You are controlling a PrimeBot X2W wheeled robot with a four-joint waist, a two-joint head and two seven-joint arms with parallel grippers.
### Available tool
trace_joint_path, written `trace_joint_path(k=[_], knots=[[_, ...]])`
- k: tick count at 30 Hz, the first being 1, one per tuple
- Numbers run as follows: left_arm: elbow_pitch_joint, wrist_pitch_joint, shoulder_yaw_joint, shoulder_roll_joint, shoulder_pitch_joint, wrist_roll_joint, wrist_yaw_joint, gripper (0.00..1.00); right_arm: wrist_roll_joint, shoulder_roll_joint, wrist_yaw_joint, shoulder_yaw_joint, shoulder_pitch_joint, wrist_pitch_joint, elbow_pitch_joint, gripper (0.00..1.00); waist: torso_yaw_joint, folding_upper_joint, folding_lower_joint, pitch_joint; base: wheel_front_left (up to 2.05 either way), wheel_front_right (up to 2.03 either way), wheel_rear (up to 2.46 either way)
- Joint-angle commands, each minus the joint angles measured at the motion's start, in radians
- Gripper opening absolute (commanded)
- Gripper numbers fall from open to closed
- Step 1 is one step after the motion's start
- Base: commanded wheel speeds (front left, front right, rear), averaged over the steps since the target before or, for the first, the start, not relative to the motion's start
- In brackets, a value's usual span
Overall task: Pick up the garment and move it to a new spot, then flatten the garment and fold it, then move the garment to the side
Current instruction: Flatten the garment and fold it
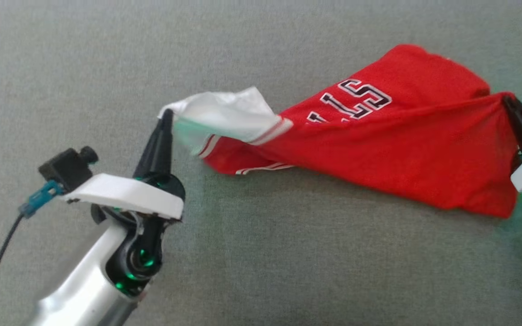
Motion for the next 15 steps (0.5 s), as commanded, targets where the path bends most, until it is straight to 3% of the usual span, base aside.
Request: trace_joint_path(k=[1, 6, 15], knots=[[-0.027, -0.019, 0.063, 0.034, -0.027, 0.005, -0.014, 0.0, 0.014, -0.049, -0.001, 0.012, 0.002, -0.034, -0.034, 0.0, -0.018, 0.0, 0.0, -0.044, 0.0, 0.0, 0.0], [-0.051, -0.035, 0.11, 0.049, -0.021, -0.021, -0.031, 0.0, 0.023, -0.09, -0.001, 0.028, 0.003, -0.089, -0.09, 0.0, -0.046, 0.0, 0.0, -0.124, 0.0, 0.0, 0.0], [-0.143, -0.001, 0.216, 0.087, -0.086, -0.108, -0.028, 0.0, -0.015, -0.231, -0.001, -0.023, -0.017, -0.145, -0.232, 0.0, -0.103, 0.0, 0.0, -0.3, 0.0, 0.0, 0.0]])
